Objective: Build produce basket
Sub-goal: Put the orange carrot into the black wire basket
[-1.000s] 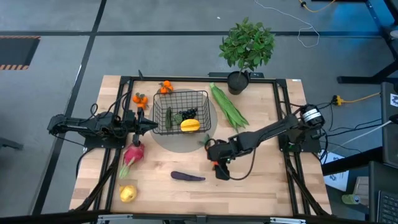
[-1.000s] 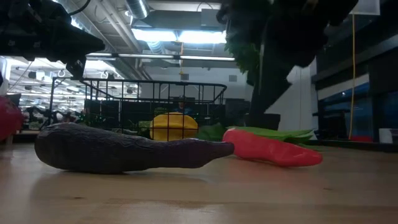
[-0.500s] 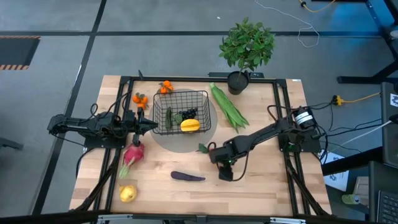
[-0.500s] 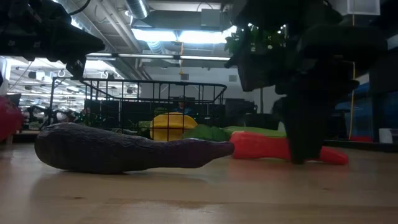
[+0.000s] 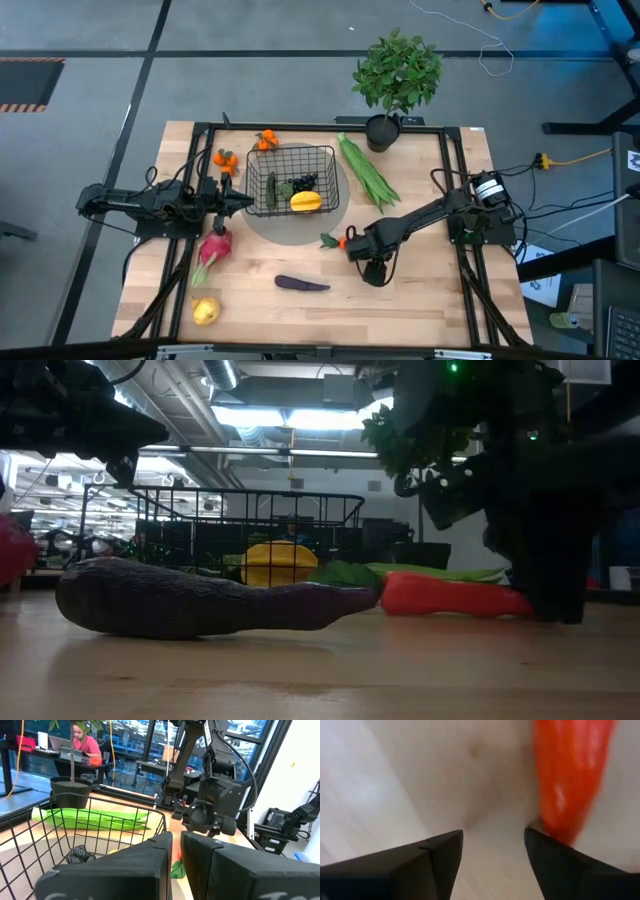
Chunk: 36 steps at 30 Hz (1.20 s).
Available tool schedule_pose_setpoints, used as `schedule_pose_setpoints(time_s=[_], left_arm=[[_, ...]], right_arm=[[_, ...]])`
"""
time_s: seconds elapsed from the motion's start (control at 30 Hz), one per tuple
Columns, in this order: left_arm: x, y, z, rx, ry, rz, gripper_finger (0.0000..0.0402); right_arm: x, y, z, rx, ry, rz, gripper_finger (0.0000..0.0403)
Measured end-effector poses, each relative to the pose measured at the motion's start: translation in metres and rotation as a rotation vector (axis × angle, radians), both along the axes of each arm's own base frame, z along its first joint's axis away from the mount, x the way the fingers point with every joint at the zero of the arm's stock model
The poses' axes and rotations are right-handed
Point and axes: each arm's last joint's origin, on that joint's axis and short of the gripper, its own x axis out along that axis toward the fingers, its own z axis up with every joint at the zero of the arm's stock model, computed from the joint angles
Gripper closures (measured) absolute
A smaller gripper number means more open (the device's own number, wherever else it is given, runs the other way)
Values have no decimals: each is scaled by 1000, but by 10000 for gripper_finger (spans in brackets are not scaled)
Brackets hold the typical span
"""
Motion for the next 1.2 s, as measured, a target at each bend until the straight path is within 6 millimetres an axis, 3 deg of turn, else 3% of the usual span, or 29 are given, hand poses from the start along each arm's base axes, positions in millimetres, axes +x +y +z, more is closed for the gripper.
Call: schedule_pose_setpoints(time_s=[0.23, 0.37, 0.83, 1.2], left_arm=[[0, 0, 0, 0, 0, 0, 372], [0, 0, 0, 0, 0, 0, 372], [0, 0, 0, 0, 0, 0, 372], [0, 0, 0, 0, 0, 0, 372]], right_arm=[[-16, -8, 12, -143, 218, -68, 181], [-14, -9, 22, -199, 229, -49, 181], [28, -2, 38, -286, -180, 182, 181], [31, -3, 39, -351, -223, 209, 181]])
